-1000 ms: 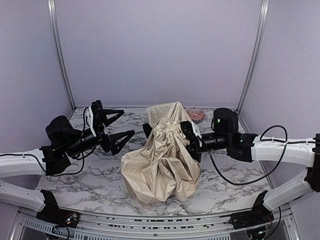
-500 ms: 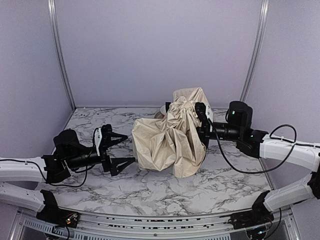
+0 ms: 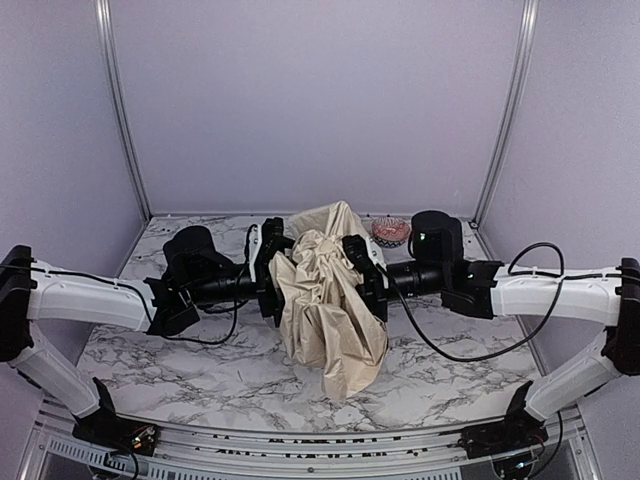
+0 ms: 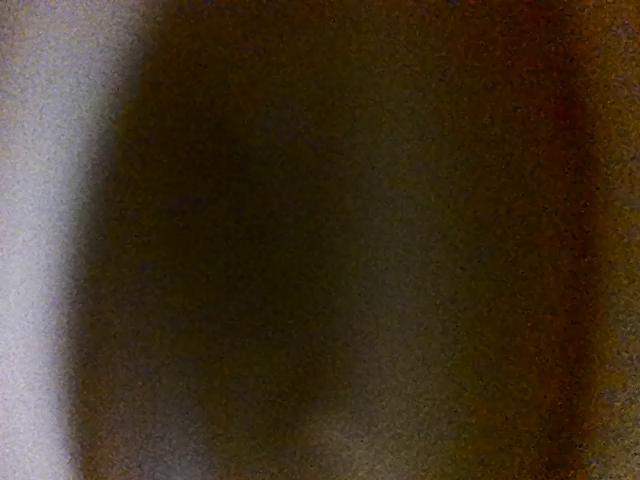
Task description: Put away the umbrella
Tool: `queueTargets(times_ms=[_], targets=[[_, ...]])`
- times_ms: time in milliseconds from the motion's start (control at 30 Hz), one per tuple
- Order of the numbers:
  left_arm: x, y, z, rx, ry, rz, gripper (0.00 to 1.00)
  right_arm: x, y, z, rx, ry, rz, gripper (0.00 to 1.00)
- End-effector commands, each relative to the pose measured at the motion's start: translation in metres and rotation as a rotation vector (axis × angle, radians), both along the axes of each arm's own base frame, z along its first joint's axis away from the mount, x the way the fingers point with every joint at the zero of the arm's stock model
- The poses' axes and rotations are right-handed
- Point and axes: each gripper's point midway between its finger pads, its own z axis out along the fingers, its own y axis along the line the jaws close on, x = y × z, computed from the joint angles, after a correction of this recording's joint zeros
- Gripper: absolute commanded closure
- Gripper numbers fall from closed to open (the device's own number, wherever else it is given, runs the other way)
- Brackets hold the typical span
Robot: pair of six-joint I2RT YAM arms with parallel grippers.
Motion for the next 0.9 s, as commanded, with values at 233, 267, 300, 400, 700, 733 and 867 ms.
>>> queueTargets(times_ms=[233, 267, 300, 400, 700, 733, 867], targets=[[-0.042, -0.021, 0.046, -0.198, -0.030, -0.194, 0.10, -0.006, 0.017, 0.015, 0.029, -0.056, 0.073, 0.90], [-0.044, -0.021, 0.046, -0.198, -0.026, -0.201, 0.17, -0.006, 0.017, 0.014, 0.024, -0.058, 0.071, 0.88], [-0.045, -0.021, 0.045, -0.197, -0.020, -0.206, 0.26, -0.005, 0.017, 0.014, 0.019, -0.062, 0.064, 0.85], [-0.045, -0.016, 0.041, -0.195, -0.016, -0.186, 0.51, -0.003, 0.012, 0.017, 0.021, -0.082, 0.034, 0.76], [-0.042, 0.011, 0.023, -0.172, -0.046, -0.069, 0.89, 0.009, -0.006, 0.023, 0.009, -0.105, -0.051, 0.37], [-0.040, 0.015, 0.021, -0.168, -0.054, -0.053, 0.93, 0.008, -0.009, 0.023, 0.010, -0.104, -0.053, 0.32], [-0.036, 0.028, 0.012, -0.145, -0.049, -0.017, 1.00, 0.018, -0.031, 0.027, -0.002, -0.098, -0.084, 0.04]])
